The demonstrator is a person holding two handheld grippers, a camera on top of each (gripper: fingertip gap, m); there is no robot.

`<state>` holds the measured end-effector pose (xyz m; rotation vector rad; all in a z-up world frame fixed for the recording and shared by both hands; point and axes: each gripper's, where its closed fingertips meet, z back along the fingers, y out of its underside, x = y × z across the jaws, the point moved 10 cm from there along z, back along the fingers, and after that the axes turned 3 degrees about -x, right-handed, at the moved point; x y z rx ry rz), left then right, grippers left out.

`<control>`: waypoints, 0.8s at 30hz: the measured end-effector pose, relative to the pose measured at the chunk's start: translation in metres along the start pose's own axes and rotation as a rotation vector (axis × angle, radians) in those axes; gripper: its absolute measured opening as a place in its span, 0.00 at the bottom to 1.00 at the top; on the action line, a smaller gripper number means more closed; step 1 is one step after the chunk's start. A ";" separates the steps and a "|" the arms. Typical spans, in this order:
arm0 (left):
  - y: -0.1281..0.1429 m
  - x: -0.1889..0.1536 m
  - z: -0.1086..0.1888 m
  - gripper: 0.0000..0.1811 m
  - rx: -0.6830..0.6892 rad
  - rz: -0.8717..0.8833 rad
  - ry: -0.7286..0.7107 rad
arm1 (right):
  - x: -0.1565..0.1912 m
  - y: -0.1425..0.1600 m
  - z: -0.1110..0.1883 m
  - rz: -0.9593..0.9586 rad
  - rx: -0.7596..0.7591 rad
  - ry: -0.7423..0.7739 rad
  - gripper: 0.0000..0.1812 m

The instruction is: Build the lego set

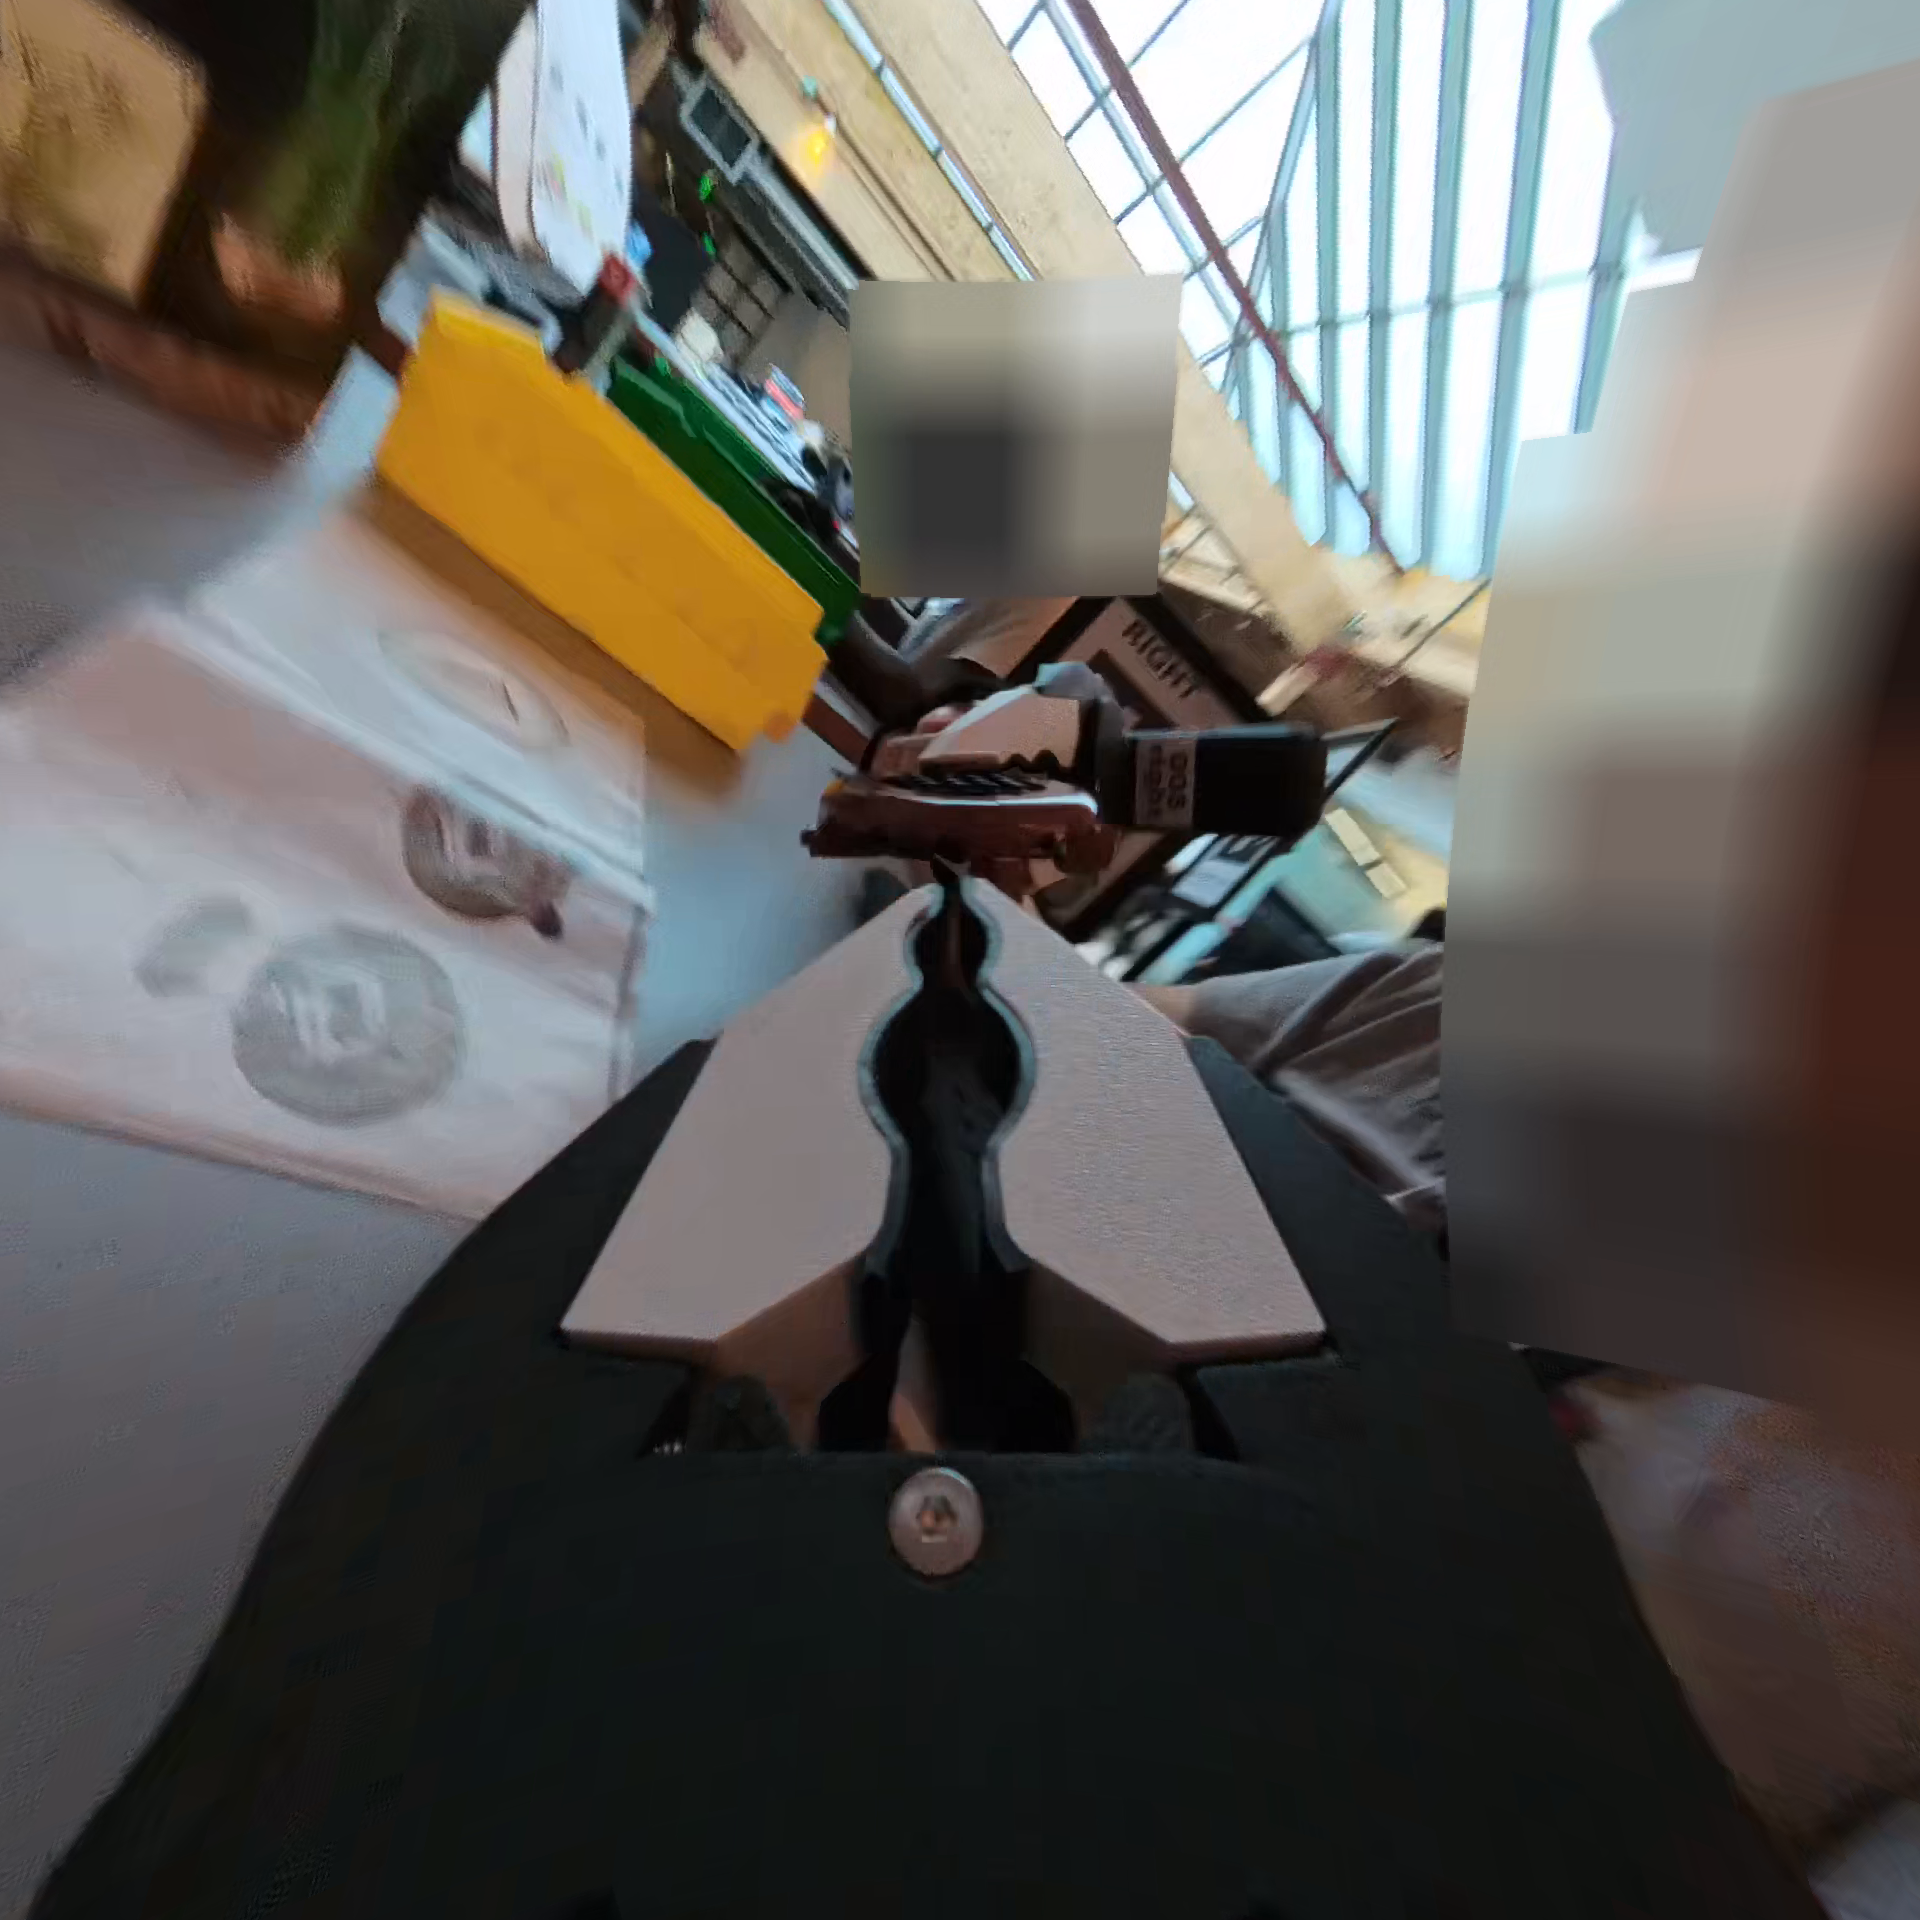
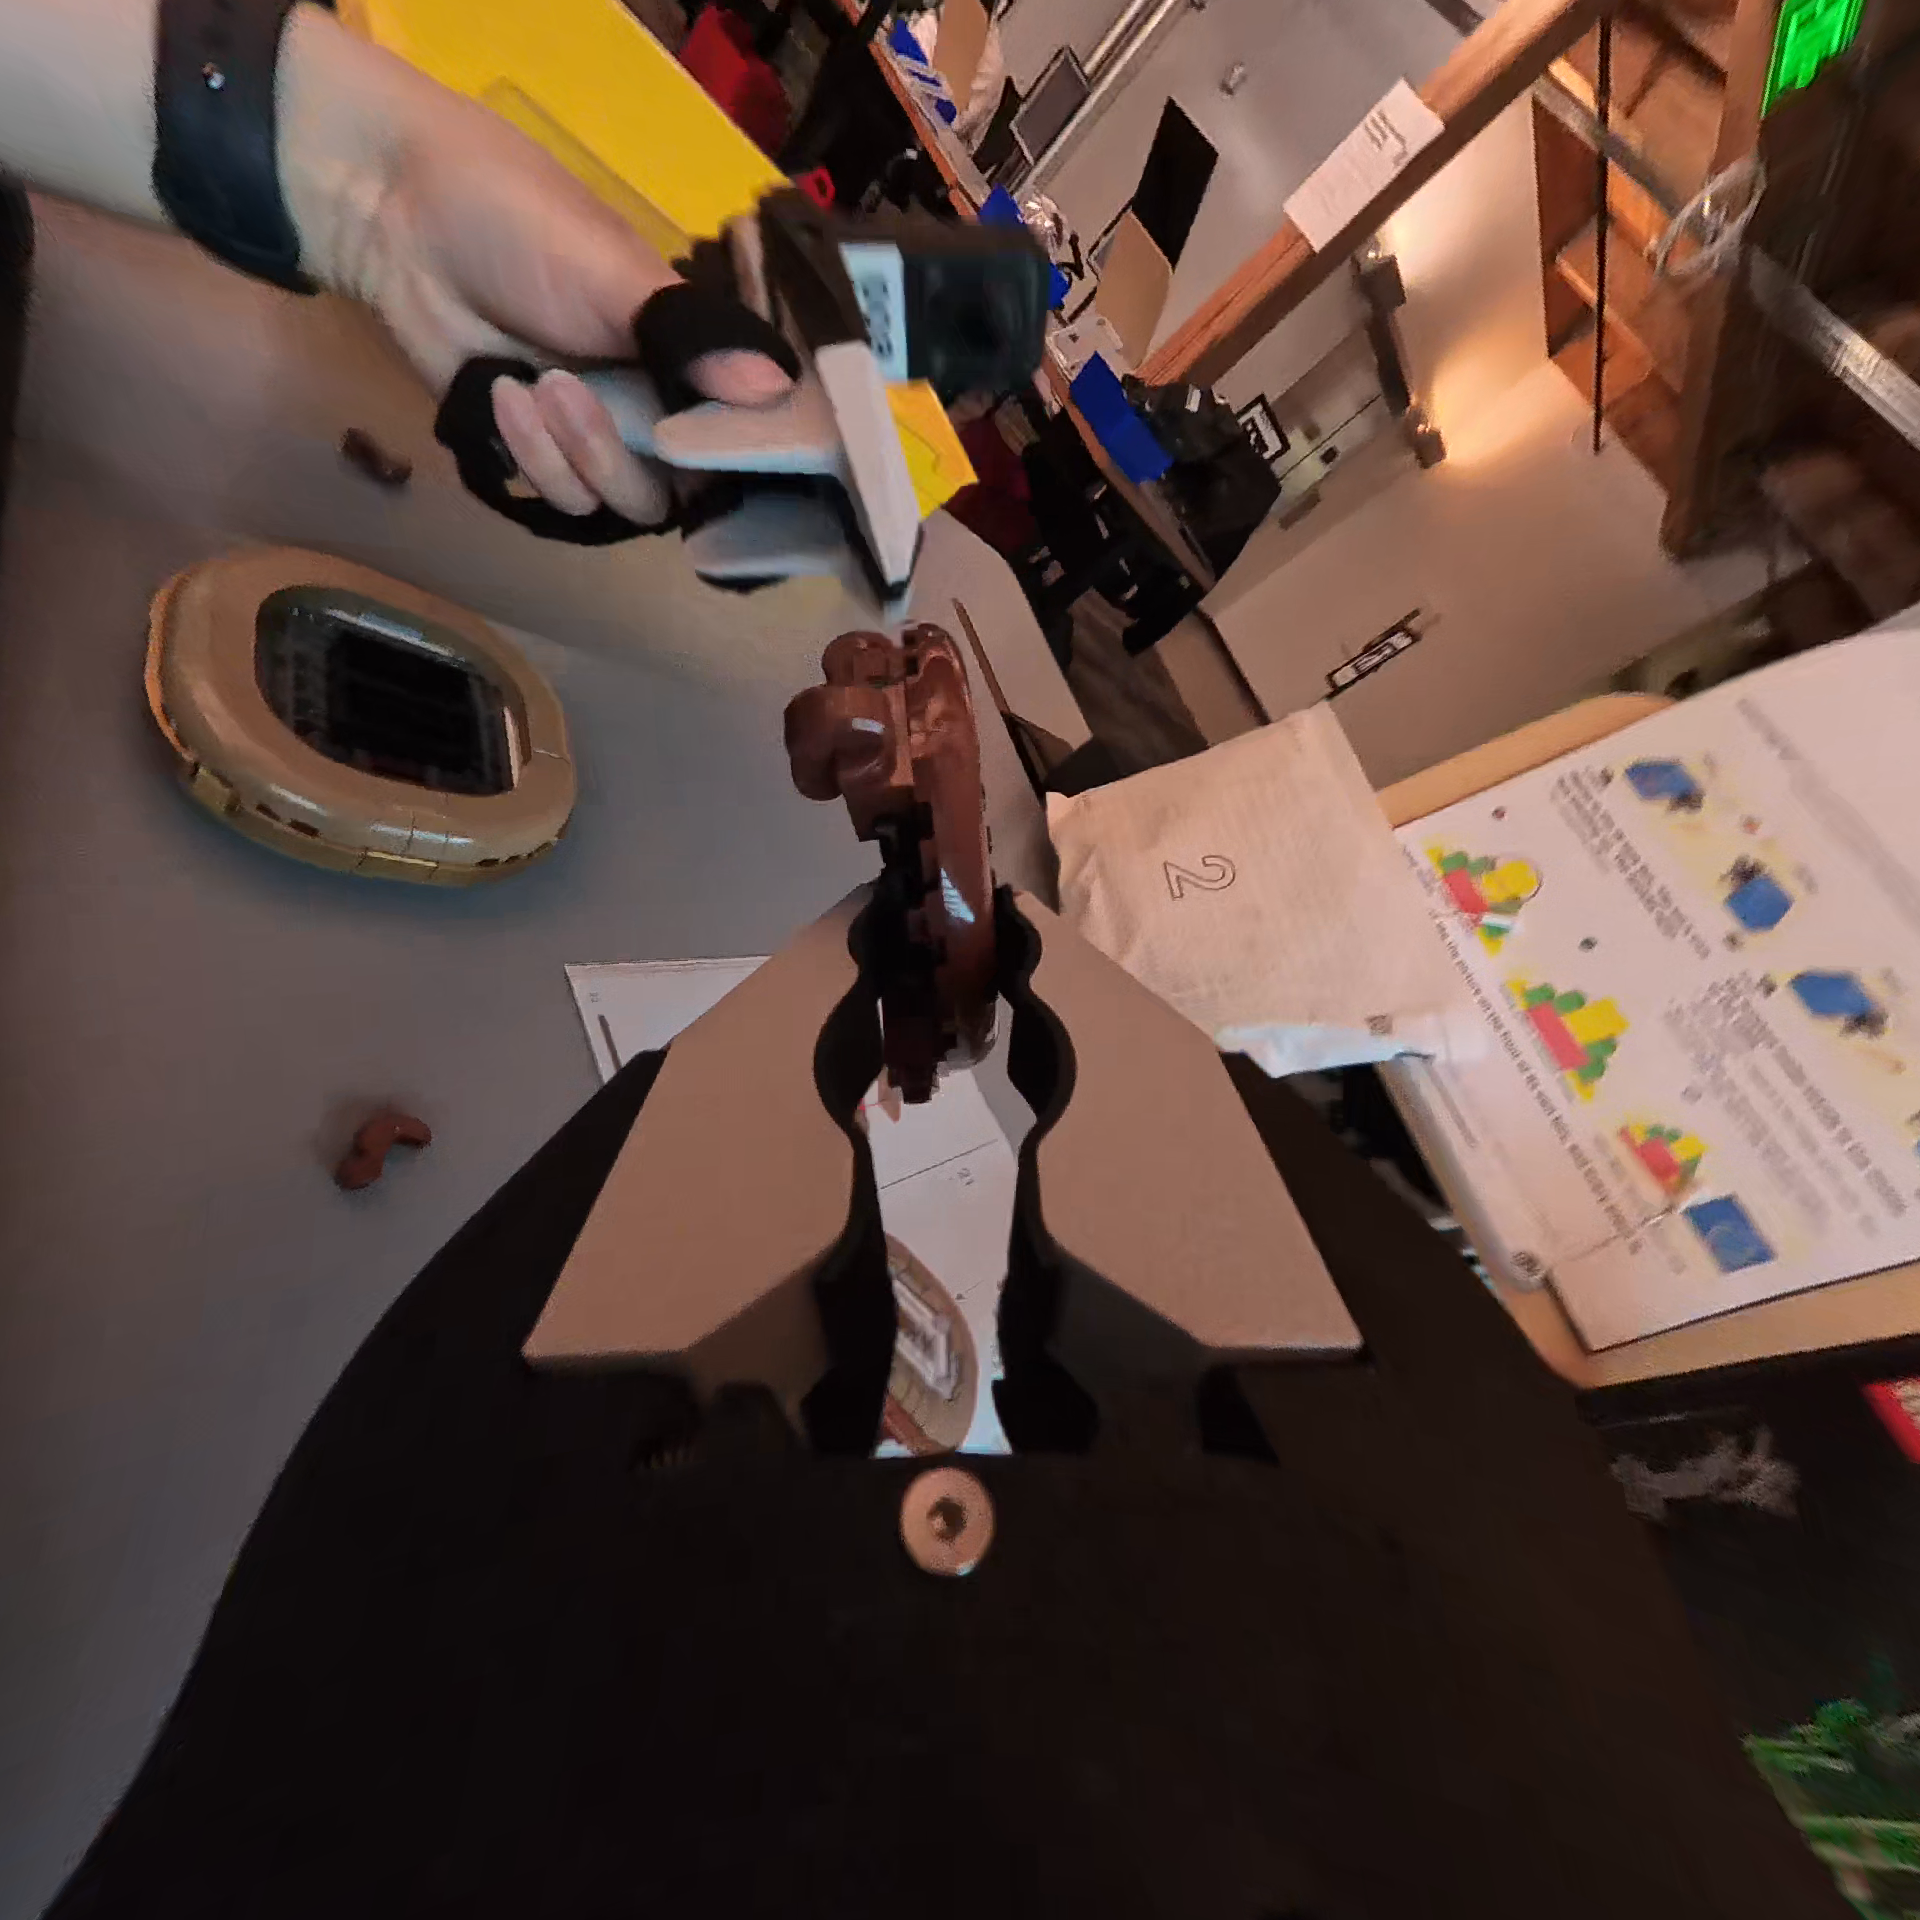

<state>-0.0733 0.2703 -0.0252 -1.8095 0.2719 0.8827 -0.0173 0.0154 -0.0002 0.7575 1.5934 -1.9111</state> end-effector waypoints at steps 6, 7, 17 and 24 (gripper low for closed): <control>0.003 -0.045 -0.023 0.00 0.025 -0.507 -0.076 | -0.016 0.005 0.015 -0.140 -0.102 -0.021 0.09; 0.006 -0.048 -0.027 0.00 0.060 -0.590 -0.120 | -0.017 0.006 0.016 -0.156 -0.102 -0.028 0.09; 0.049 -0.068 -0.068 0.06 0.253 -1.313 -0.486 | -0.018 0.018 0.014 -0.263 -0.038 -0.177 0.09; 0.048 -0.062 -0.067 0.09 0.205 -1.310 -0.484 | -0.018 0.019 0.015 -0.262 -0.037 -0.176 0.09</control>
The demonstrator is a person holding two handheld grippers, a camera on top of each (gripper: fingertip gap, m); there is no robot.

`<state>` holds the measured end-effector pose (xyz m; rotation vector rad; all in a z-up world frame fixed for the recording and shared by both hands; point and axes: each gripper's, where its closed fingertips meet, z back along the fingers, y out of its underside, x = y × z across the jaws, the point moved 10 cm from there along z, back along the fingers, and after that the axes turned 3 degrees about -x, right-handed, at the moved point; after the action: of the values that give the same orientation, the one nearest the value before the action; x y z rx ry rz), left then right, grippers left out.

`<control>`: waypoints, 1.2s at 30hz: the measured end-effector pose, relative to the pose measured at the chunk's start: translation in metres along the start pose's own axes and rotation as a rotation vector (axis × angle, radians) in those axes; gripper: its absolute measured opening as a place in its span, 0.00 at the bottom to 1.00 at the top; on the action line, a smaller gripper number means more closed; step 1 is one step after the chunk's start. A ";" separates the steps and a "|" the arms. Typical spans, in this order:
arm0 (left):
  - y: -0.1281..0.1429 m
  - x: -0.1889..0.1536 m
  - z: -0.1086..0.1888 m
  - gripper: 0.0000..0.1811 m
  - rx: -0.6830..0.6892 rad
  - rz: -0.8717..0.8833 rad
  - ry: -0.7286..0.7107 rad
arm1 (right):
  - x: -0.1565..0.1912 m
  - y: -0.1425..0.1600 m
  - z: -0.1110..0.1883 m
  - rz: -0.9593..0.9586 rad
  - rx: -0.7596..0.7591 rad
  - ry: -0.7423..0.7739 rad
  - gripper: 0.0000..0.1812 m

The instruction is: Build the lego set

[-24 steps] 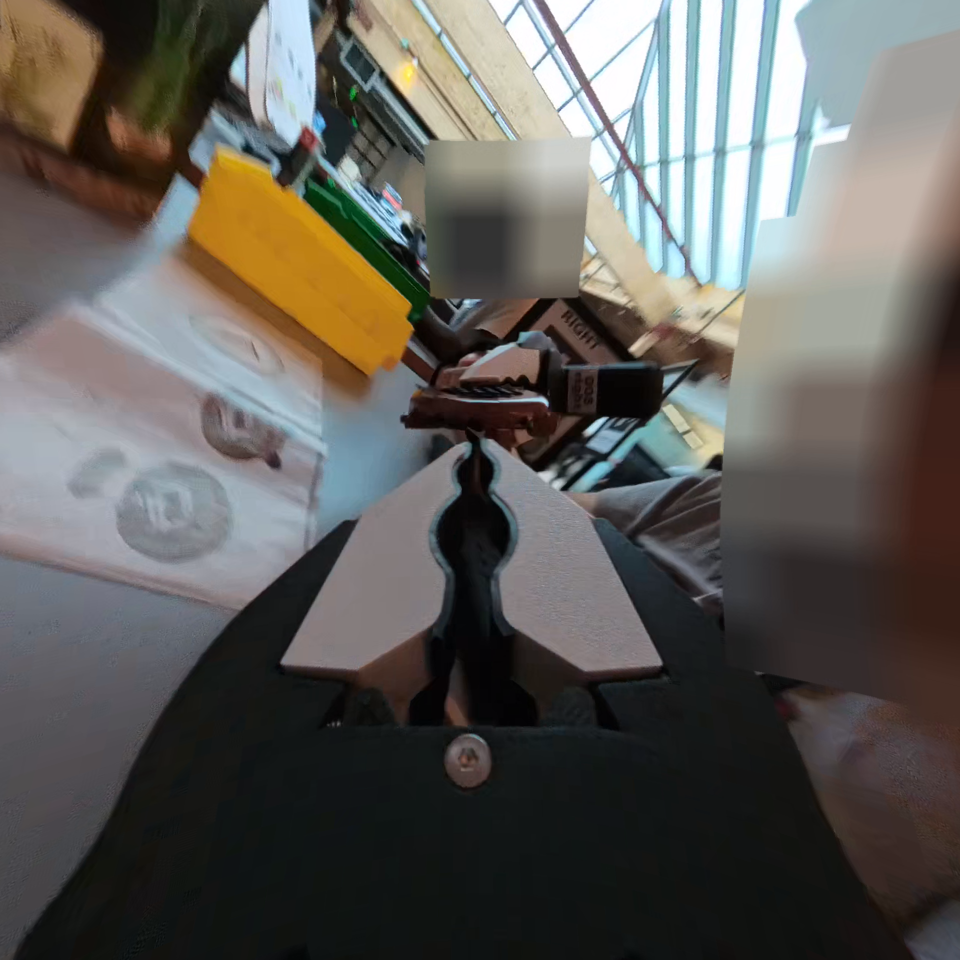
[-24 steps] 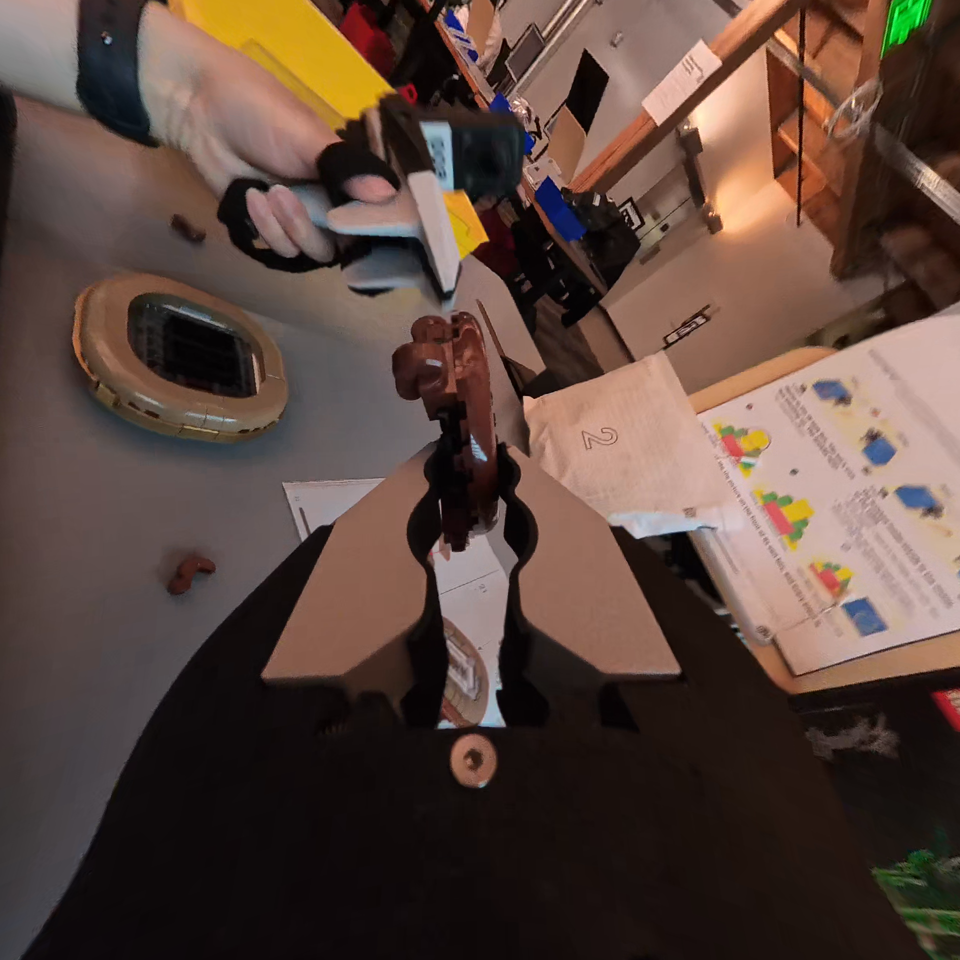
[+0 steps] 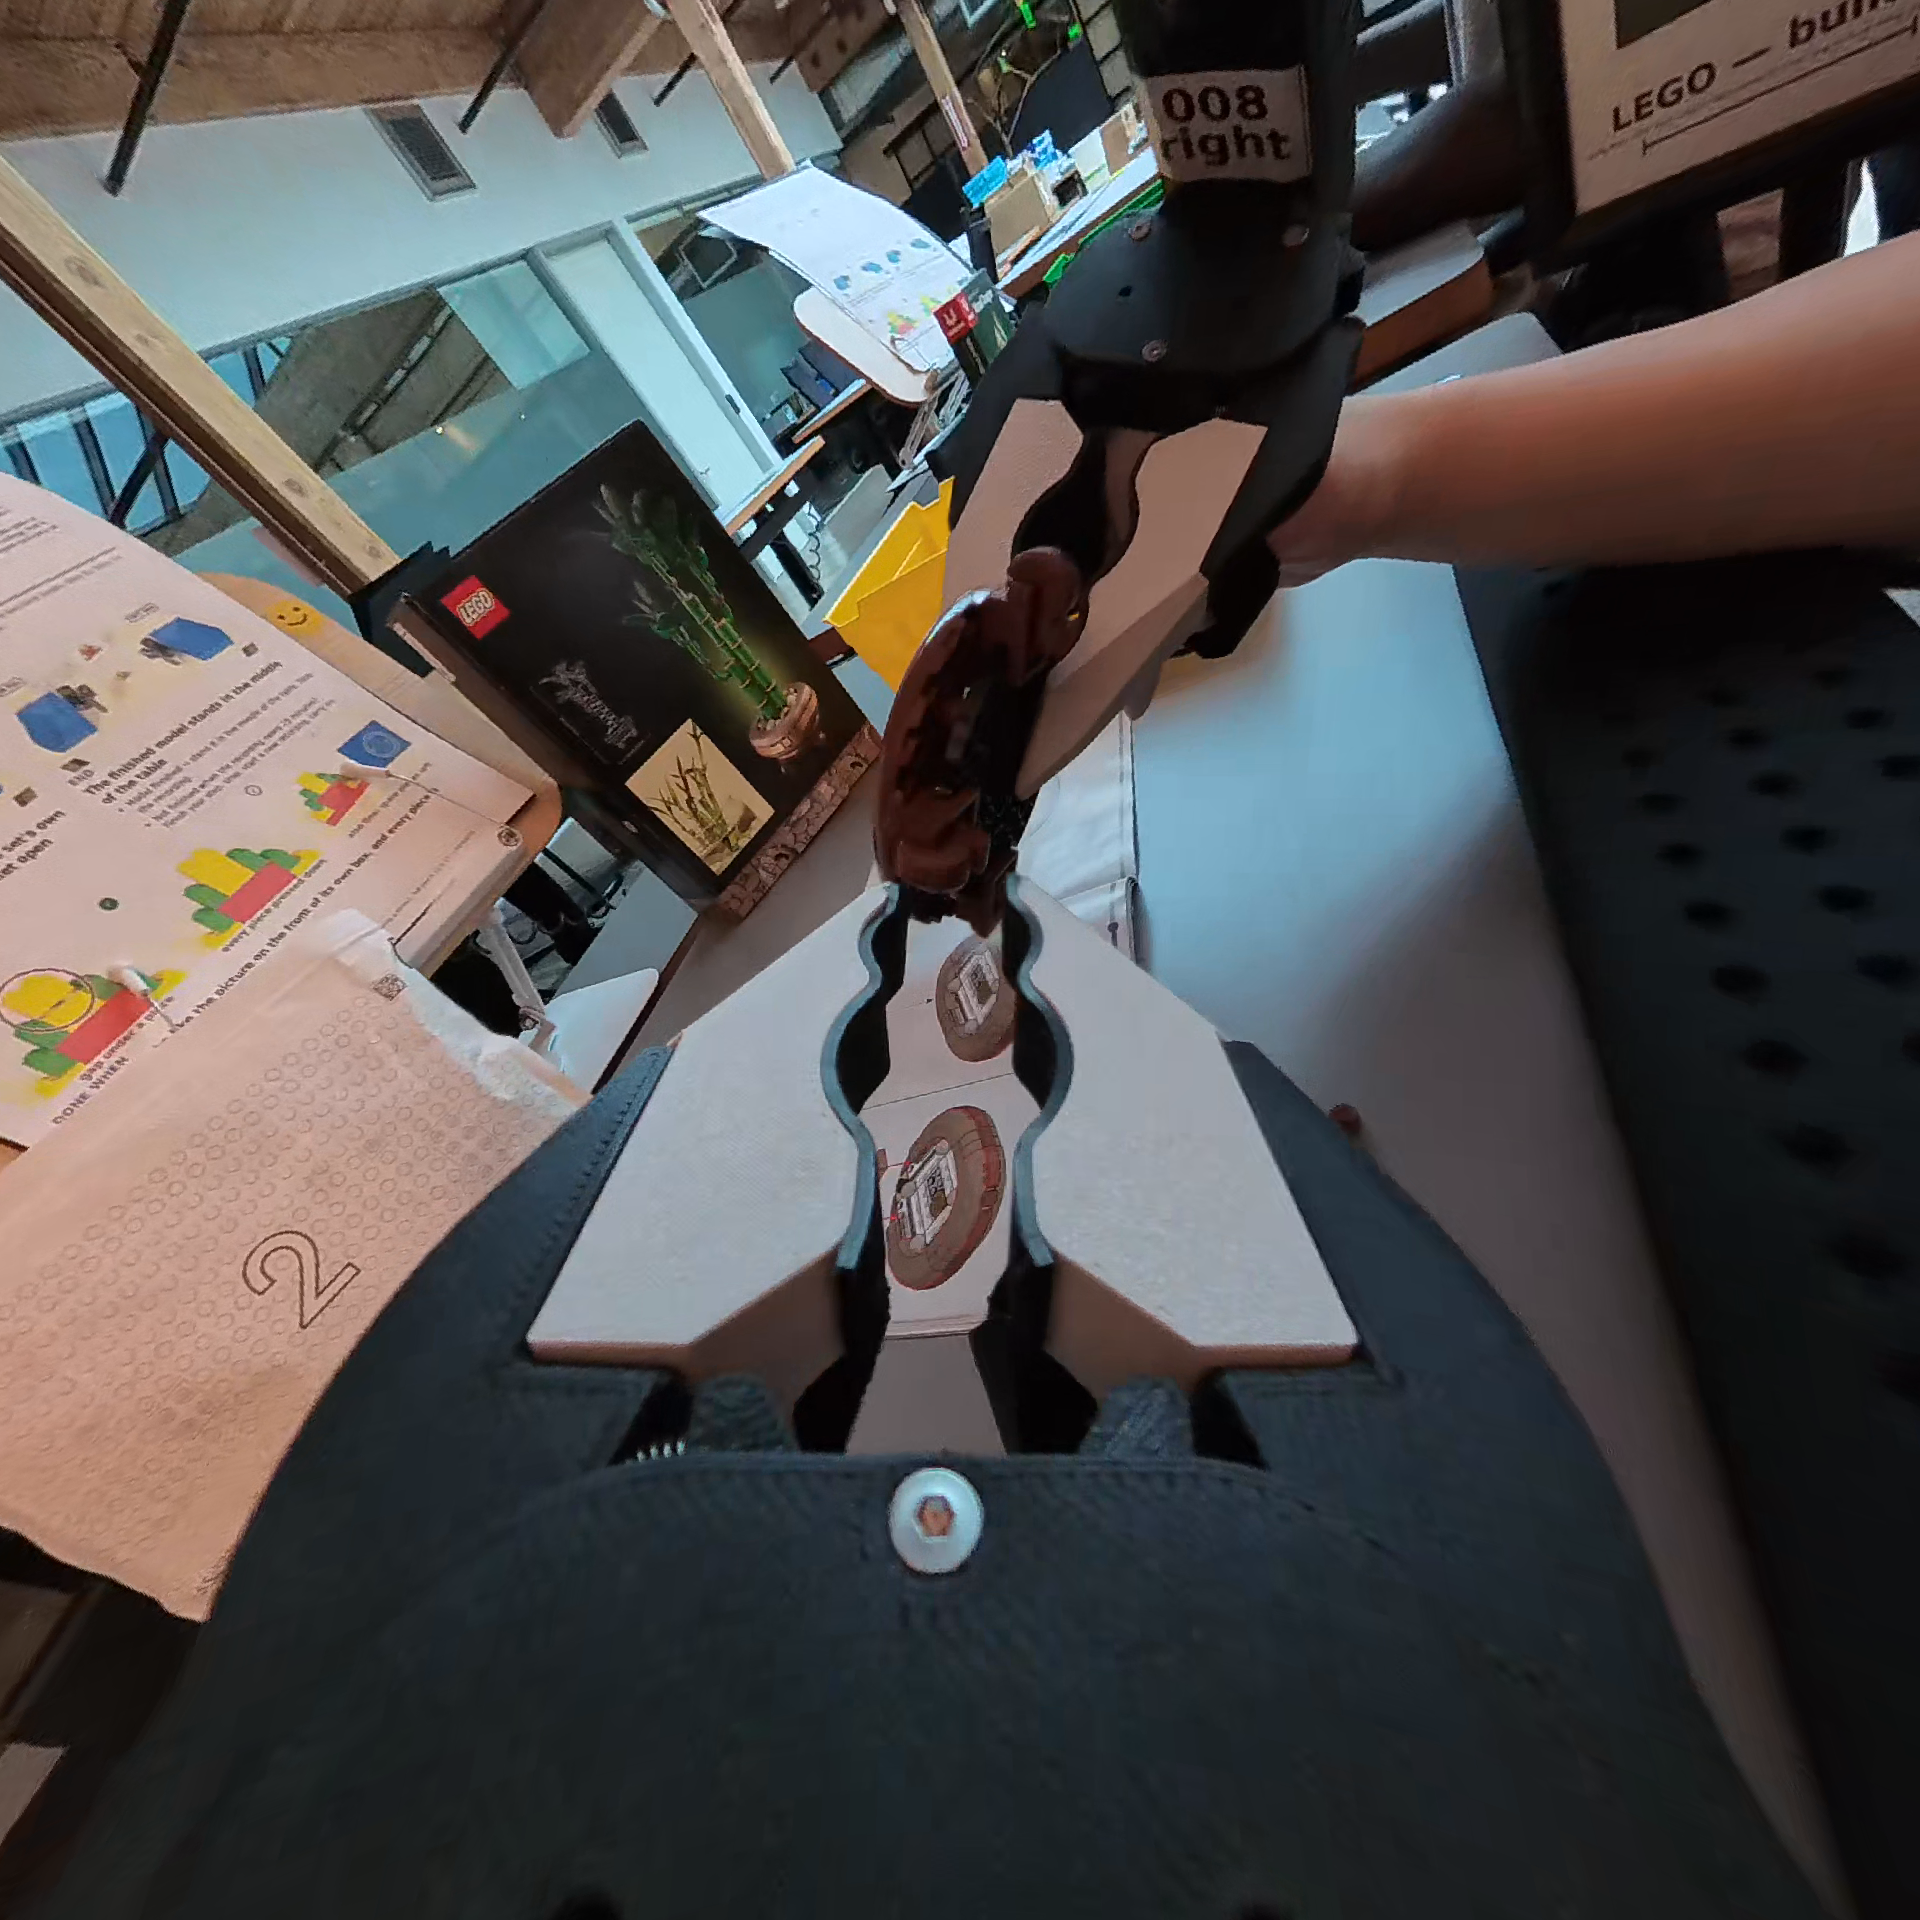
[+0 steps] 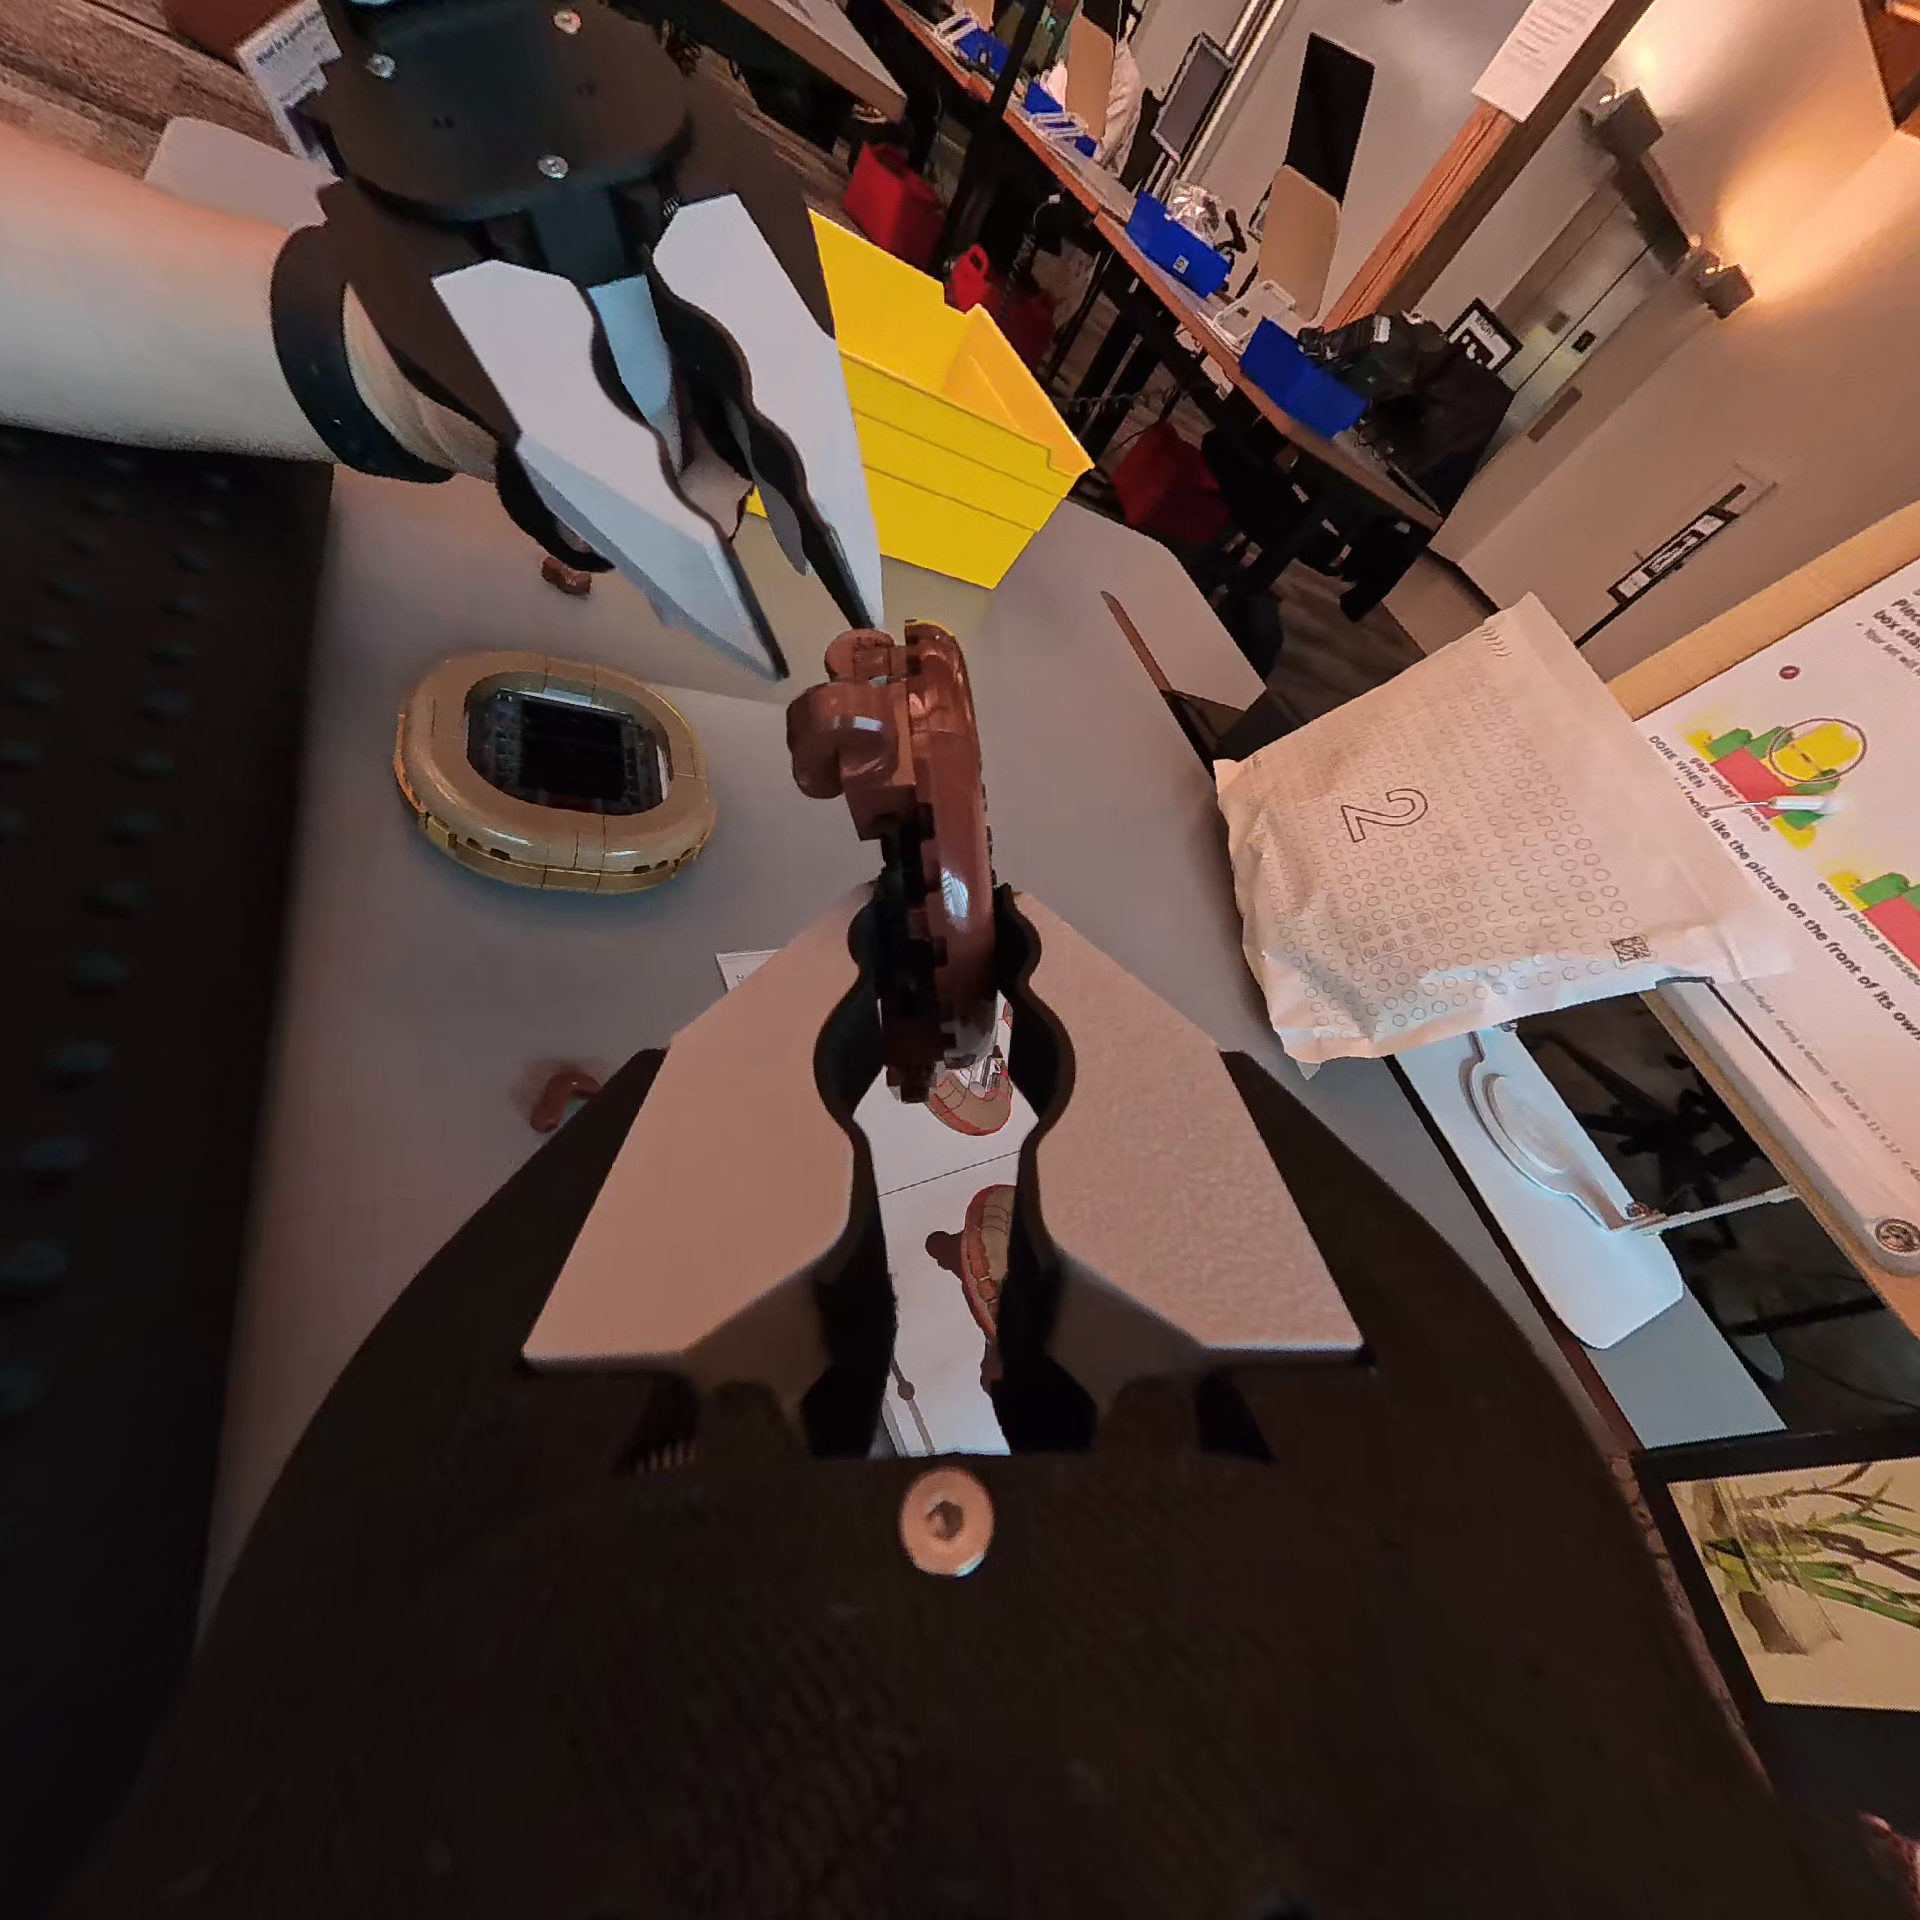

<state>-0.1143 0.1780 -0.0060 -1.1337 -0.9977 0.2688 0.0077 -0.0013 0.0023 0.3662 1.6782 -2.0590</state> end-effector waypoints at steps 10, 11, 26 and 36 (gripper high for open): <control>0.000 -0.001 0.000 0.04 -0.008 -0.020 0.010 | 0.002 0.000 0.000 0.015 -0.001 -0.029 0.09; 0.000 -0.002 0.000 0.03 -0.007 -0.020 0.014 | 0.002 0.001 0.000 0.010 -0.001 -0.031 0.09; 0.003 -0.005 -0.001 0.05 0.014 0.059 0.138 | 0.007 0.005 0.001 0.022 0.021 -0.116 0.09; 0.004 0.015 0.003 0.18 -0.040 0.243 0.043 | -0.004 -0.002 -0.004 -0.037 0.008 0.100 0.09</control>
<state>-0.1074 0.1916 -0.0014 -1.2934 -0.8307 0.4194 0.0094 0.0033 0.0047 0.4506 1.7474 -2.1061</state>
